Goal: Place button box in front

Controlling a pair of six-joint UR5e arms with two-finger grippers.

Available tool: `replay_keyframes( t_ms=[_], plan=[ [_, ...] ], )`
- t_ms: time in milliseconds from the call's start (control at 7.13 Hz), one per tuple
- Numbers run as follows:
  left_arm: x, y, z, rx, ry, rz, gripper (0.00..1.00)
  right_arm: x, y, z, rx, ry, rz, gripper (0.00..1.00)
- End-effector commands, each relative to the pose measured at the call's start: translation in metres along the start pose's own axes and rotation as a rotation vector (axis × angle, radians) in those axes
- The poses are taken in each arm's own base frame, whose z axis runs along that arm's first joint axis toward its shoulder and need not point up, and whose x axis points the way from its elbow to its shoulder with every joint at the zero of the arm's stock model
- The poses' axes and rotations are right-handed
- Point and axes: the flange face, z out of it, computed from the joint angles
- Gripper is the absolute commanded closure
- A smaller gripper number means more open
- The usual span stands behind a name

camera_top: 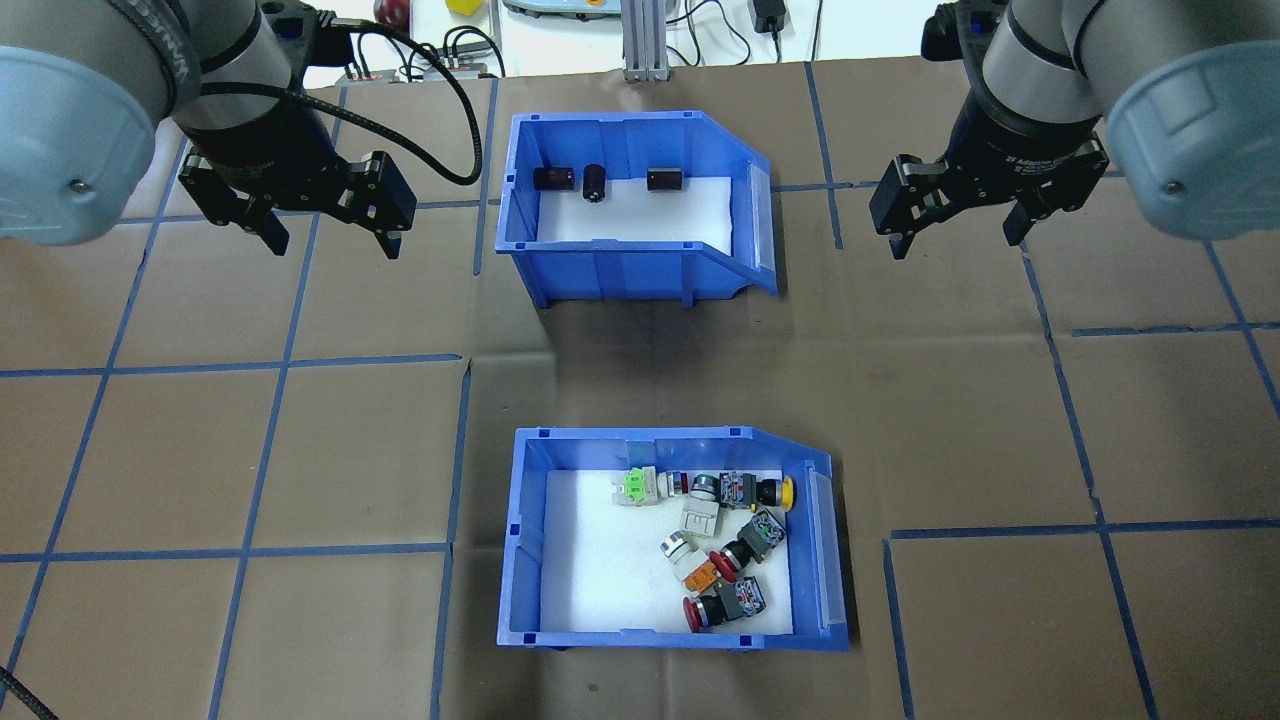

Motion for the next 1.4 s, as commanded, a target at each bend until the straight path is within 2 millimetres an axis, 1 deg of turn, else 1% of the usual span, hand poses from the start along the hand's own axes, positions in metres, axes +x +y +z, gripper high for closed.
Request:
replay_keyframes(
  t_ms=[0, 140, 280, 421, 561, 701, 841, 981, 1121, 1262],
  plan=[
    [0.002, -0.002, 0.003, -0.005, 0.002, 0.001, 0.01, 0.000, 0.000, -0.002, 0.004, 0.008, -0.011, 0.00],
    [0.002, -0.003, 0.003, 0.002, 0.001, 0.001, 0.01, 0.000, 0.000, -0.007, 0.005, 0.008, -0.014, 0.00],
    [0.002, -0.004, 0.004, 0.002, 0.002, -0.007, 0.01, -0.003, -0.001, -0.003, -0.004, -0.004, -0.017, 0.00],
    [0.008, -0.005, 0.003, 0.014, 0.067, -0.010, 0.01, -0.007, 0.000, -0.002, -0.007, -0.007, -0.034, 0.00],
    [0.011, -0.004, 0.004, 0.010, 0.097, -0.051, 0.01, -0.008, -0.003, 0.000, -0.002, -0.007, -0.133, 0.00],
    [0.012, 0.001, 0.006, 0.001, 0.097, -0.127, 0.01, -0.007, -0.006, 0.001, 0.000, -0.007, -0.166, 0.00],
    [0.017, 0.011, 0.005, -0.002, 0.105, -0.181, 0.03, -0.007, -0.010, 0.005, -0.006, -0.008, -0.250, 0.00],
    [0.025, 0.031, 0.013, -0.035, 0.128, -0.301, 0.05, -0.009, -0.022, 0.008, -0.008, -0.011, -0.384, 0.00],
    [0.027, 0.059, 0.019, -0.052, 0.127, -0.460, 0.07, -0.019, -0.040, 0.008, -0.006, -0.009, -0.518, 0.00],
    [0.031, 0.096, 0.035, -0.097, 0.142, -0.604, 0.07, -0.037, -0.065, 0.005, 0.006, -0.007, -0.610, 0.00]
  ],
)
